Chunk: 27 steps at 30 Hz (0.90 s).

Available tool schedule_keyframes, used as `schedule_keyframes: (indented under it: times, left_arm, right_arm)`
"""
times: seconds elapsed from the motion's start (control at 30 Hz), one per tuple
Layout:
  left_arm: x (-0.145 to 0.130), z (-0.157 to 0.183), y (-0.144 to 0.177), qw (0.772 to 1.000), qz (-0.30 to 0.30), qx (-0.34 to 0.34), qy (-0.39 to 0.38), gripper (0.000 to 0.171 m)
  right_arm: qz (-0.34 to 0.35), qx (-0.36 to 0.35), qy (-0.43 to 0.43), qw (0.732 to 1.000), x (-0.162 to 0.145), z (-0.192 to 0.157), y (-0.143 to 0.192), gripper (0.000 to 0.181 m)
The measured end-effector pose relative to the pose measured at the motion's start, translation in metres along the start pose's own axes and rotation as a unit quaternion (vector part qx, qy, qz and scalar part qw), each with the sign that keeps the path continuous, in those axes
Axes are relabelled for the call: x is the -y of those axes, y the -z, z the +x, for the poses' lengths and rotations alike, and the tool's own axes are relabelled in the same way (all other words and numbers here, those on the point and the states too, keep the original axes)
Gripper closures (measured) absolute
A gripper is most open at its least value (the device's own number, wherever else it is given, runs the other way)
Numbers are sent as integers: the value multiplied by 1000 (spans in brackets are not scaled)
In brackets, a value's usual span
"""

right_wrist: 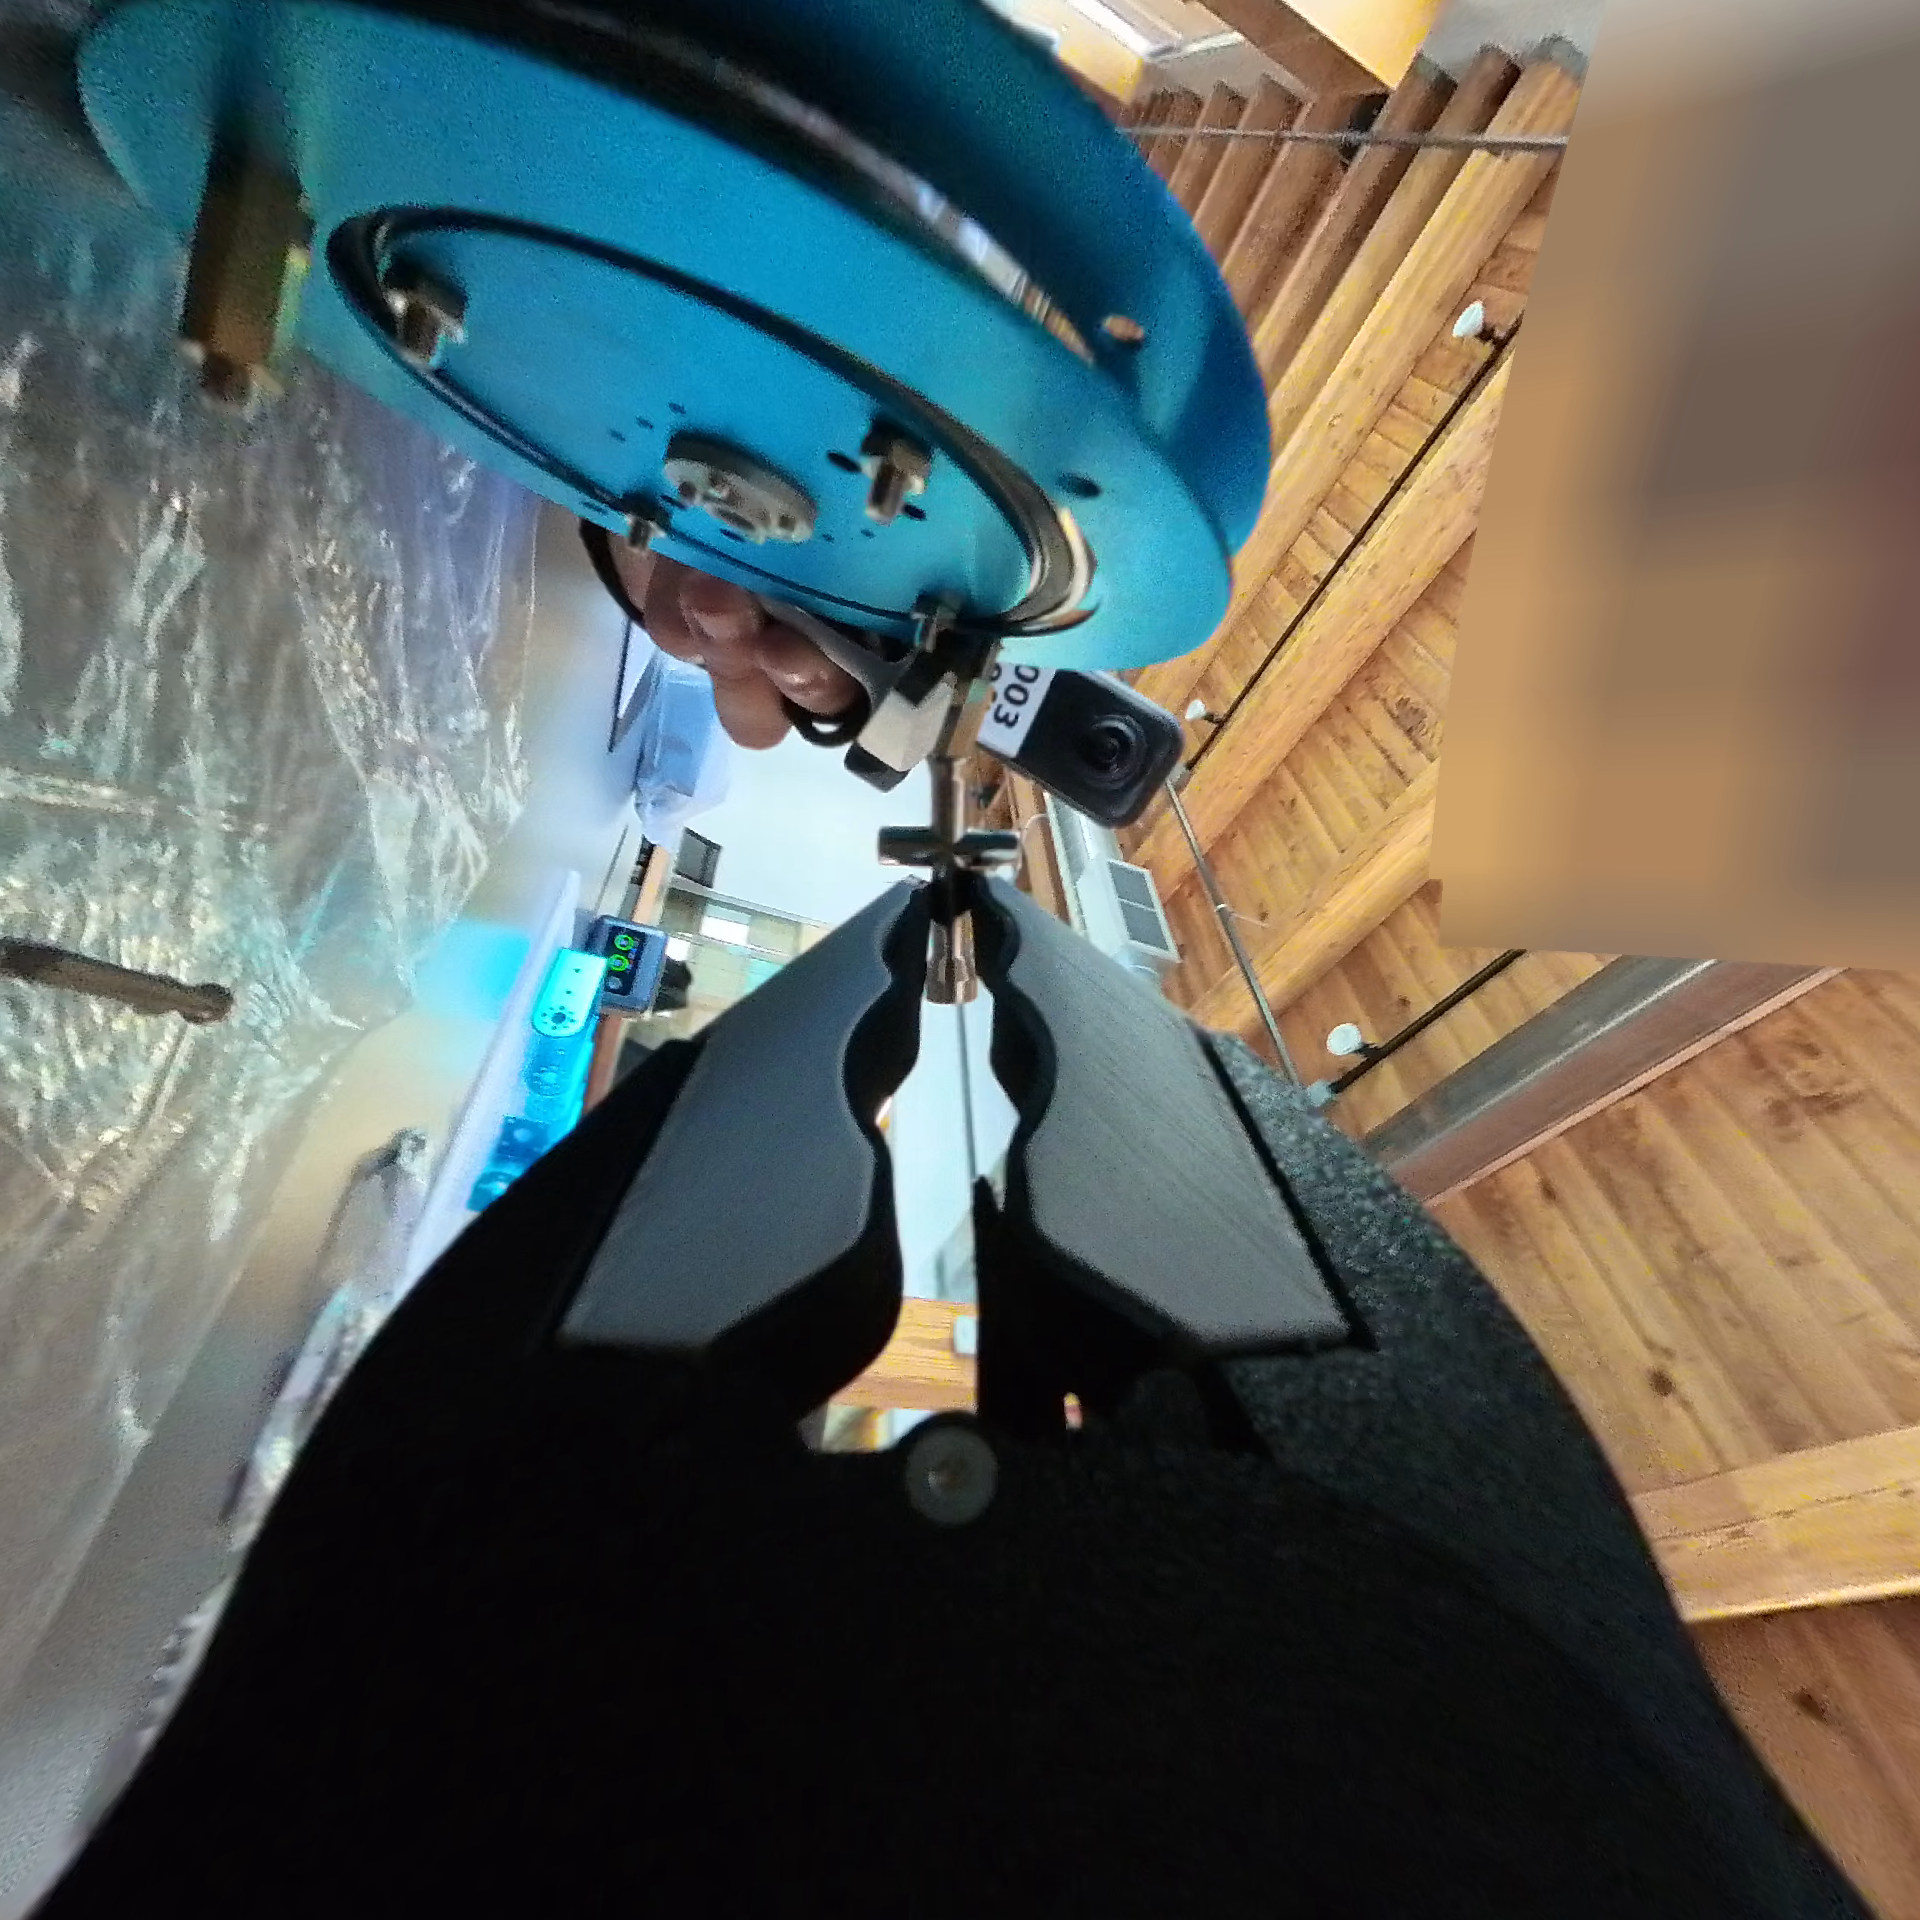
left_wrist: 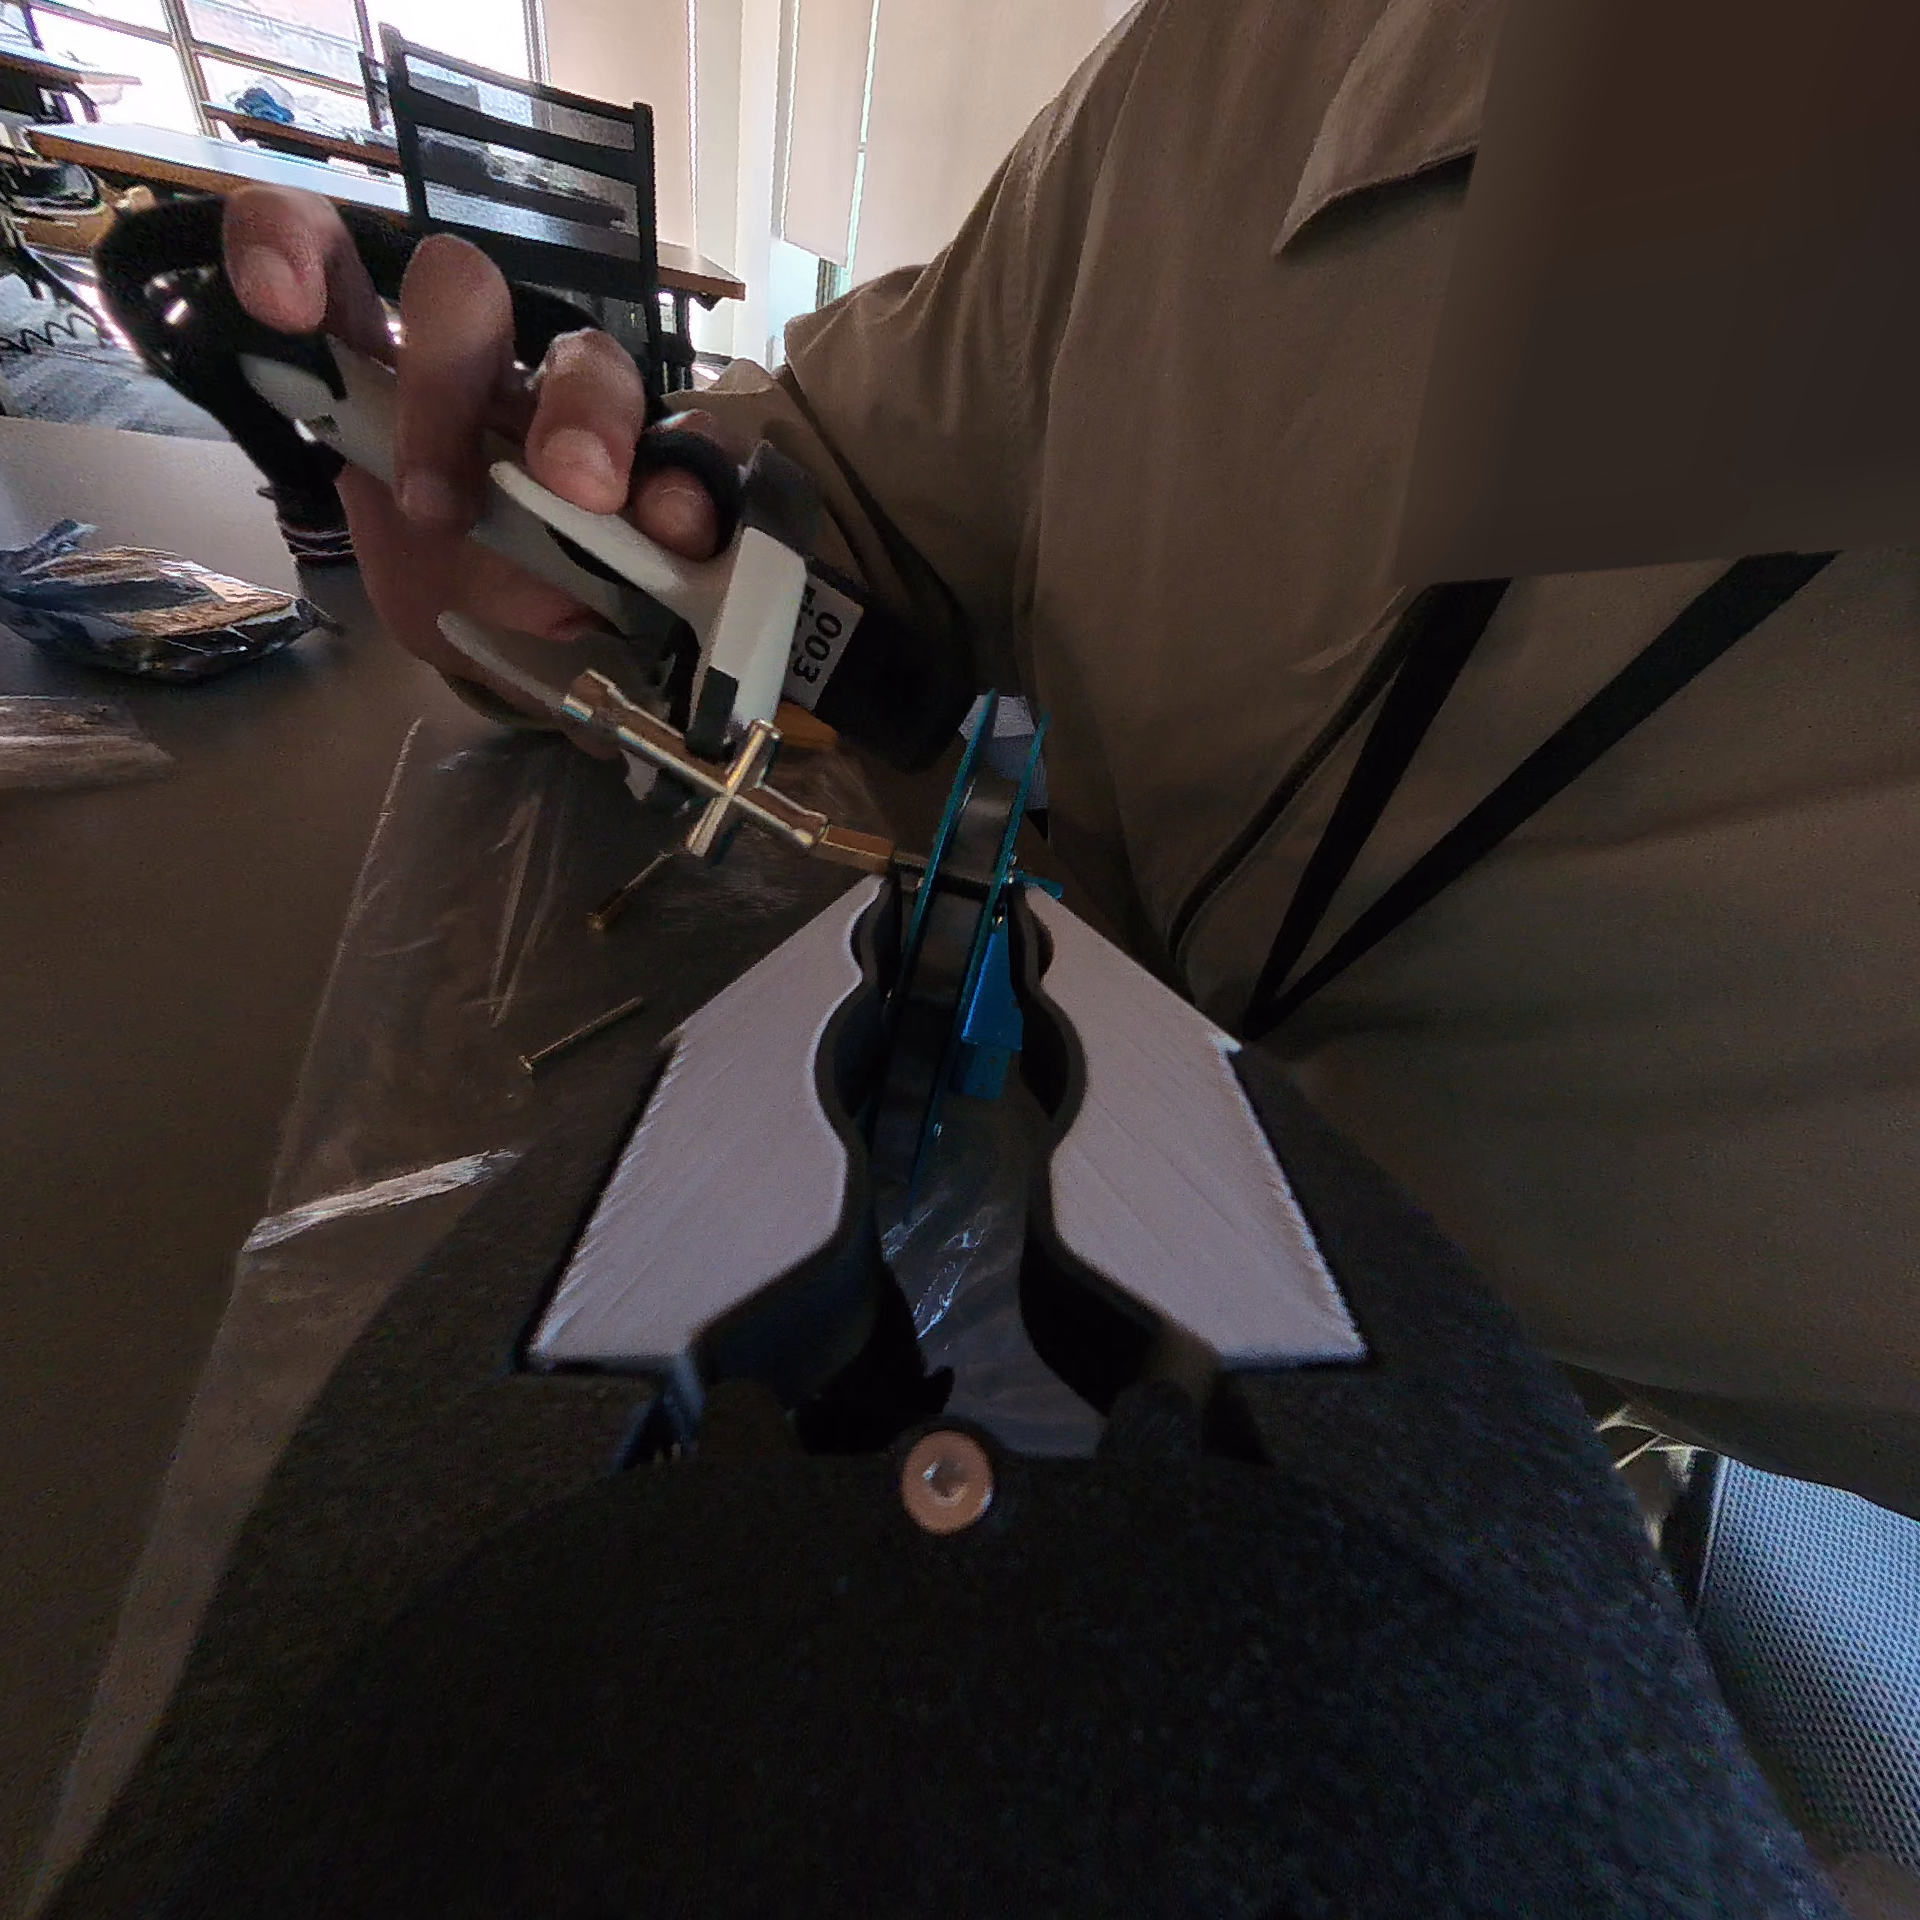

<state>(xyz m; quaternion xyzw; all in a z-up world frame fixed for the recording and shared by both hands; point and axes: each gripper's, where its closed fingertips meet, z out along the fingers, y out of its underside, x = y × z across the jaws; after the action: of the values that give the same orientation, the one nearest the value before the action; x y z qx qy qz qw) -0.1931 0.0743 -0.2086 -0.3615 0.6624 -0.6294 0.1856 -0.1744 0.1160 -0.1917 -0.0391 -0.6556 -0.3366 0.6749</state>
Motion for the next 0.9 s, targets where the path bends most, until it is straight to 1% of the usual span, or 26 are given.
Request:
schedule_keyframes:
  times: [0.07,0.13,0.37,0.47,0.57,0.73,0.83,0.9]
  left_arm:
    - [0,1,-1,1000,0,-6,2,153]
    - [0,1,-2,1000,-2,-3,-2,154]
    - [1,-3,-1,1000,-4,17,-10,155]
    - [1,-3,-2,1000,-6,20,-16,156]
    - [1,-4,-2,999,-7,25,-19,157]
    - [2,-2,-3,999,-10,28,-31,158]
    - [2,1,-5,998,-16,27,-45,158]
    - [2,3,-6,998,-22,28,-54,158]
  right_arm:
    - [2,1,5,1000,1,1,-2,175]
    - [6,11,-22,1000,1,0,-3,175]
    - [-18,51,-51,997,-4,-5,1,175]
    - [-24,75,-83,993,-4,-5,3,175]
    - [-39,101,-118,987,-5,-8,4,175]
    - [-72,139,-151,976,-4,-9,7,175]
    - [-67,181,-182,964,-1,-6,8,175]
    - [-64,203,-184,960,0,-4,9,176]
